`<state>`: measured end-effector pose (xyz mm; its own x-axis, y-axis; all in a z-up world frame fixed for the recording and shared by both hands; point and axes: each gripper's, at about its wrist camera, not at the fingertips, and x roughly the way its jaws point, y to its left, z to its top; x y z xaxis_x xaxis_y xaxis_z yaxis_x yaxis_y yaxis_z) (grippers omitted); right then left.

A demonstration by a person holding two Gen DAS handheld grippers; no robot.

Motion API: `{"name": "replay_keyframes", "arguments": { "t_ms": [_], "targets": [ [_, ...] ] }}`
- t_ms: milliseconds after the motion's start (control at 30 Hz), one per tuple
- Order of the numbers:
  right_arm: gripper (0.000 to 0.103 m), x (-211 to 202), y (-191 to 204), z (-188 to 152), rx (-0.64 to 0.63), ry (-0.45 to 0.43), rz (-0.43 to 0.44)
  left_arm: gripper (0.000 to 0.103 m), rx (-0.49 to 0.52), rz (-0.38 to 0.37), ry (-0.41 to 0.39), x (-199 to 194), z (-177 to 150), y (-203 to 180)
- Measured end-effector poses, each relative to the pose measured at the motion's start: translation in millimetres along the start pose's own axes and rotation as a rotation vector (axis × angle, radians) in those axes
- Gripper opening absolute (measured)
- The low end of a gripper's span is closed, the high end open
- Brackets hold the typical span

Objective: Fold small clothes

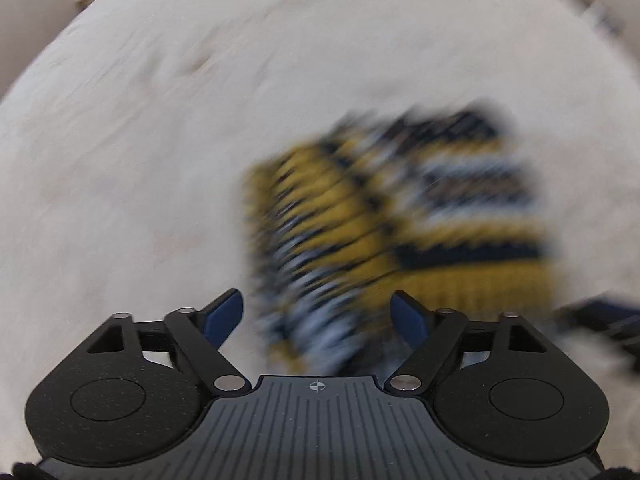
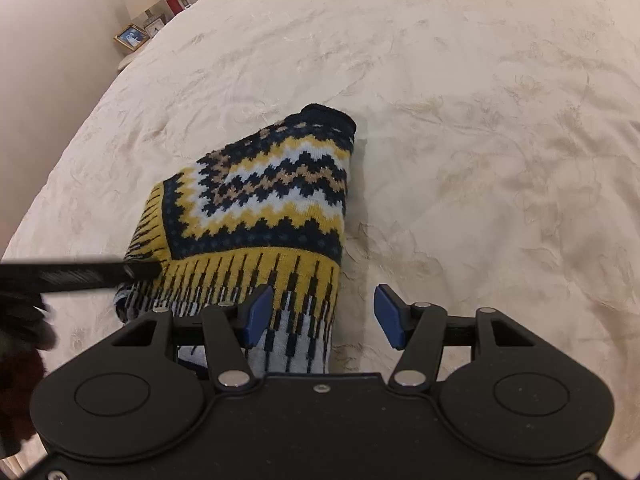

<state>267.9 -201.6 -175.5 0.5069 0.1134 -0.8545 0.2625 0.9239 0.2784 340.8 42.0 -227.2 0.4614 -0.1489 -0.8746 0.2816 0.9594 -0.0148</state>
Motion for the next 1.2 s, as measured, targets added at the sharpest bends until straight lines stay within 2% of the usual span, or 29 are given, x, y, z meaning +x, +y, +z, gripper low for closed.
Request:
{"name": "replay_keyframes", "arguments": {
  "t_ms": [33, 133, 200, 367, 467, 633, 733, 867, 1000, 1200],
  "targets": [
    [0.063, 0.3, -0.6, 2.2, -0.002, -0.005, 0.005, 0.080, -0.031, -0.028, 0.022, 10.3, -6.1, 8.8],
    [0.067, 4.5, -1.8, 13.6, -0.008, -0.026, 0.029, 0.086, -0.188, -0.173, 0.043, 23.9, -23.8, 43.4],
    [0.067, 12.3, -1.0, 24.7, -0.019, -0.036, 0.043, 0.087, -0.226, -0.214, 0.047, 26.0, -29.0, 53.6],
    [0.067, 45.0, -2.8, 55.2, -0.003, -0.048, 0.027, 0.088, -0.179, -0.186, 0.024, 22.0, -31.6, 47.7],
    [0.067, 73.3, -0.6, 67.0, 0.015, -0.009, 0.003, 0.087, -0.205, -0.202, 0.016, 22.1, -34.4, 49.3],
    [0.069, 113.3, 25.4, 80.7, -0.078, 0.073, 0.030, 0.087, -0.213, -0.227, 0.015, 16.9, -40.1, 55.9],
    [0.072, 116.8, 29.1, 82.4, -0.076, 0.070, 0.030, 0.085, -0.221, -0.260, 0.001, 9.2, -45.3, 59.5],
    [0.072, 108.9, 13.9, 87.7, -0.055, 0.067, 0.091, 0.085, -0.231, -0.302, -0.042, -3.2, -55.5, 65.0],
    [0.074, 102.3, -2.8, 90.1, -0.016, 0.059, 0.136, 0.086, -0.258, -0.309, -0.011, 2.9, -63.8, 71.8],
    [0.076, 108.4, -14.3, 86.0, 0.065, 0.083, 0.243, 0.086, -0.277, -0.419, 0.036, 19.0, -59.8, 68.9]
  ]
}}
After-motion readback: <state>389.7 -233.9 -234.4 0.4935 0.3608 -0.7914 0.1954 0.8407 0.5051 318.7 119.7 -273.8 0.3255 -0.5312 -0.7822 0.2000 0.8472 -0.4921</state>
